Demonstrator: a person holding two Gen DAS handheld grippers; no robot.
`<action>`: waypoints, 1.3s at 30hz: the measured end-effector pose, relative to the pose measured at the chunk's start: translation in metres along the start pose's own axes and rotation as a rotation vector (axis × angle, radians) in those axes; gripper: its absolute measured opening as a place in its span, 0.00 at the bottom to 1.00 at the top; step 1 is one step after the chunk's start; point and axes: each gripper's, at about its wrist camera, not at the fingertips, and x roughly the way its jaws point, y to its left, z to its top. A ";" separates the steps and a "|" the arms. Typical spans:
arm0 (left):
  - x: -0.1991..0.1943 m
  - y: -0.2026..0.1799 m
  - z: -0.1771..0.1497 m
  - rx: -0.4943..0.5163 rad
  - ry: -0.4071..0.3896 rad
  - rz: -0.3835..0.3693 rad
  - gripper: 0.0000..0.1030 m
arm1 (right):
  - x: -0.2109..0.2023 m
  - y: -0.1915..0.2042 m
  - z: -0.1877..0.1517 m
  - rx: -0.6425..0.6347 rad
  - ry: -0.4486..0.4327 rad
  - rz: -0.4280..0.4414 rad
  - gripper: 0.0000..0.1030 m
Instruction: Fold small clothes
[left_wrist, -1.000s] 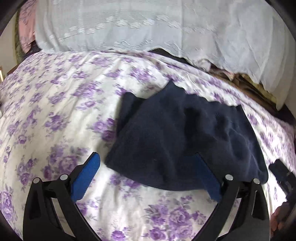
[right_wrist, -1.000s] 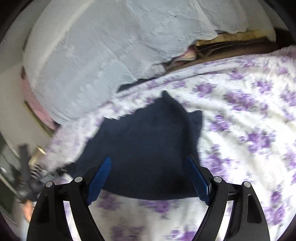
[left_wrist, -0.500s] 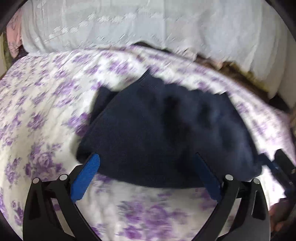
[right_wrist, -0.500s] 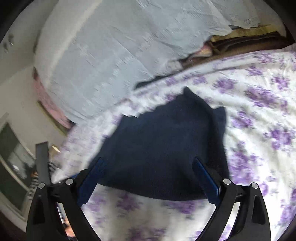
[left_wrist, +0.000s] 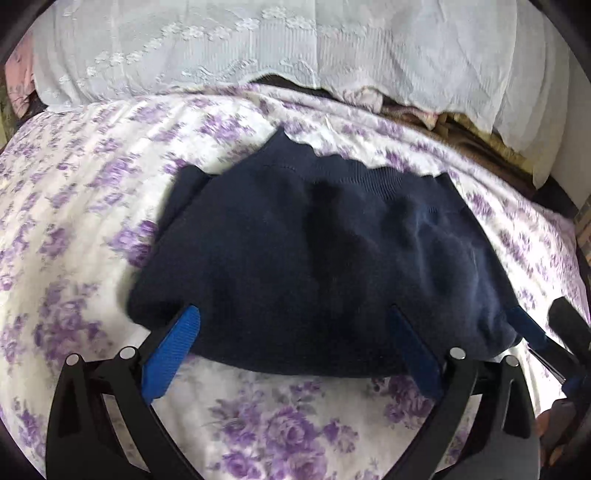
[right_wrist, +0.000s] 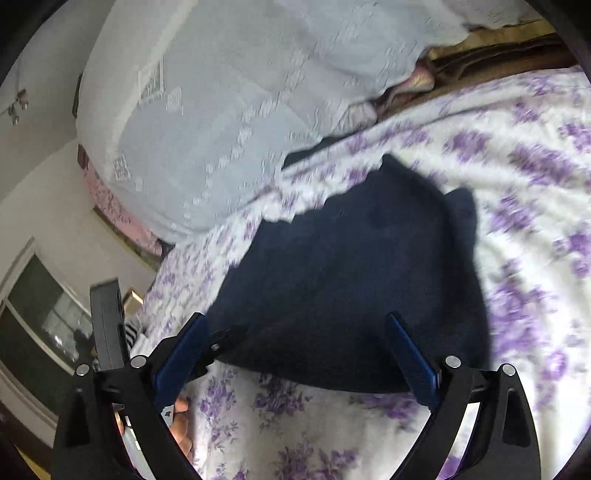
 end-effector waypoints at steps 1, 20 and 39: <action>-0.003 0.001 -0.001 0.002 -0.007 0.012 0.95 | -0.007 -0.004 0.002 0.026 -0.012 0.003 0.94; -0.014 -0.010 -0.015 0.021 -0.003 -0.013 0.95 | -0.023 0.014 -0.025 -0.183 -0.054 -0.262 0.96; 0.005 0.007 -0.016 -0.062 0.066 -0.121 0.95 | 0.047 0.052 0.009 -0.351 -0.037 -0.386 0.96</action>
